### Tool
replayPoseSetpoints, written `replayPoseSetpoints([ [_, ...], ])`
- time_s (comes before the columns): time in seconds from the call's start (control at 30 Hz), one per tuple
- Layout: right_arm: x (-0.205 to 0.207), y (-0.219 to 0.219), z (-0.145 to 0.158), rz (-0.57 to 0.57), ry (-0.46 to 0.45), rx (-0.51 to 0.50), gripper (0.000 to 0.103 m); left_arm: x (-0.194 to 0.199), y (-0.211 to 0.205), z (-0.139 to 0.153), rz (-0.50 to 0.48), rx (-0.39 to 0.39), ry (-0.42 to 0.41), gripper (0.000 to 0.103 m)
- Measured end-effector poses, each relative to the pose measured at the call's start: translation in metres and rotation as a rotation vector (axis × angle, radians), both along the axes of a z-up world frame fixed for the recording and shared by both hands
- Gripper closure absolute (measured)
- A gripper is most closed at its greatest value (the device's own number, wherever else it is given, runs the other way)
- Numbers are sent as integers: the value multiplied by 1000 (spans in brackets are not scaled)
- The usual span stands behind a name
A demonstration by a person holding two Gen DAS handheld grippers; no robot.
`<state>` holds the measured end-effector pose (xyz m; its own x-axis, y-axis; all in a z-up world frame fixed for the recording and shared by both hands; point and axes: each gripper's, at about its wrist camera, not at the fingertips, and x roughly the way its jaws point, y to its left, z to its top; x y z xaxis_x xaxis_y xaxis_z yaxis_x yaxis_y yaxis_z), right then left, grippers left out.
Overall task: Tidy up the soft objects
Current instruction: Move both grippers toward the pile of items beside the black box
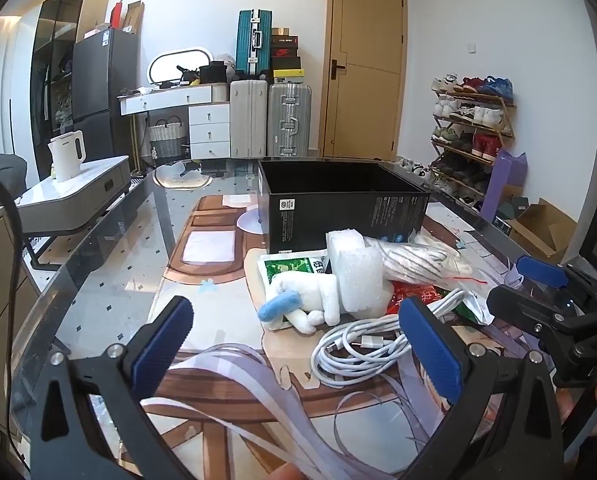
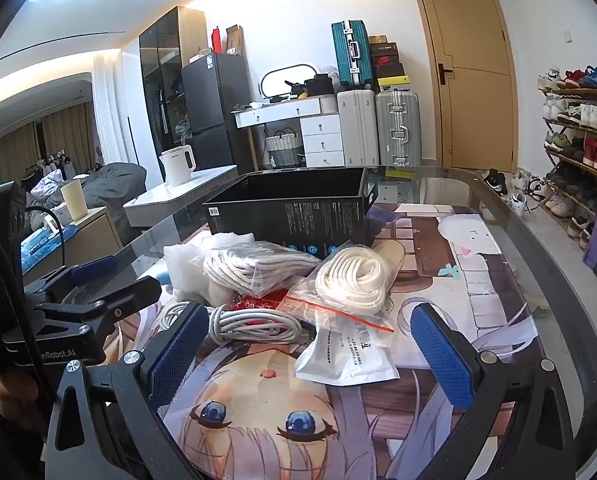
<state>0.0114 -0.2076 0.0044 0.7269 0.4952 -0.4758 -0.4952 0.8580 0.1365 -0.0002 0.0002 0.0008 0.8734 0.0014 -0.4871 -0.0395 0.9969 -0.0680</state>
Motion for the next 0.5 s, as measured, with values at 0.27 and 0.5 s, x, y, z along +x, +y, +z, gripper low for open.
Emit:
replayPoseSetpoints([
  [0.27, 1, 0, -1, 0, 1, 0, 0, -1, 1, 1, 0, 2, -1, 0],
  [0.5, 0, -2, -1, 1, -6, -4, 0, -1, 1, 0, -4, 4, -4, 0],
])
